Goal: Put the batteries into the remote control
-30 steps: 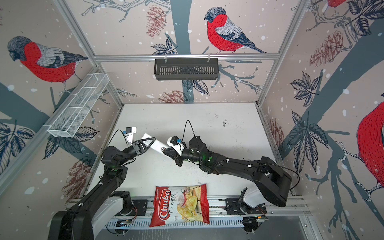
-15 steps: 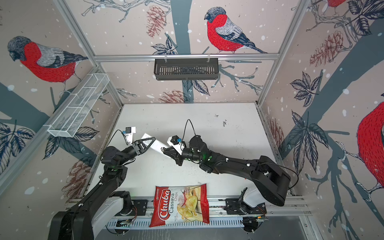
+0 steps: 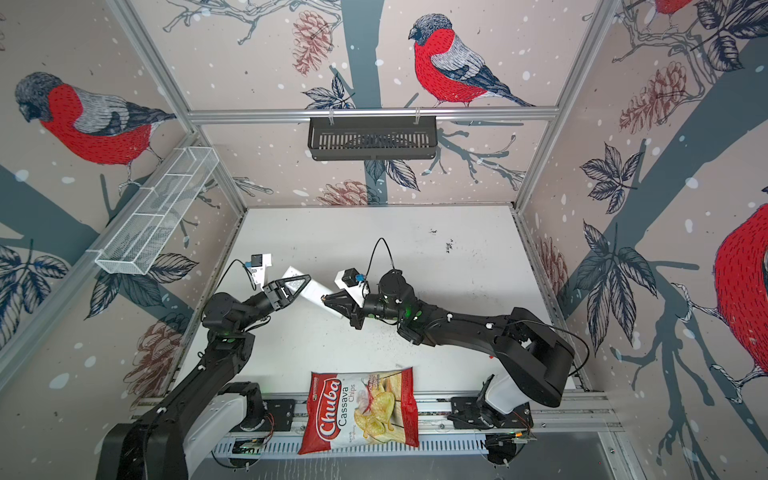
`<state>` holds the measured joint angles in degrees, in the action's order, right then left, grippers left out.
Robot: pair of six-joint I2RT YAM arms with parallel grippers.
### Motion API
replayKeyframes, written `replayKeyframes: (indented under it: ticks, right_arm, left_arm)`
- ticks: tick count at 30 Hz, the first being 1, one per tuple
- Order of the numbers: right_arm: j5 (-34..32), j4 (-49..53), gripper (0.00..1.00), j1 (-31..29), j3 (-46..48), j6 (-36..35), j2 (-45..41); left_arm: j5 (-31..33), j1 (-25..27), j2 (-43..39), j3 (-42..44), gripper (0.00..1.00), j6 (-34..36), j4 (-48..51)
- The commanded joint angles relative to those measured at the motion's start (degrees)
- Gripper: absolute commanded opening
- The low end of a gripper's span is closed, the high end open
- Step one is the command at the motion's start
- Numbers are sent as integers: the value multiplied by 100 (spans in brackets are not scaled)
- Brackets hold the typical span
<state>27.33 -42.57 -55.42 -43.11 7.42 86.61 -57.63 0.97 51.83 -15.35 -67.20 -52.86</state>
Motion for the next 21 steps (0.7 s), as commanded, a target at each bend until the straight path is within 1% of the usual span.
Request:
replayKeyframes:
  ticks: [1,12,21]
  right_arm:
    - [-331,132,11,36,159,97,15]
    - [-365,-132,15,72,385,185,7]
    - [-264,-207,19,60,358,214,67]
  left_arm:
    - [-495,-13,-50,-38,0,-307,-535]
    - [-491,-27,-42,-42,0,-311,-559]
    - [-486,-23,-25,-47,0,-322,-576]
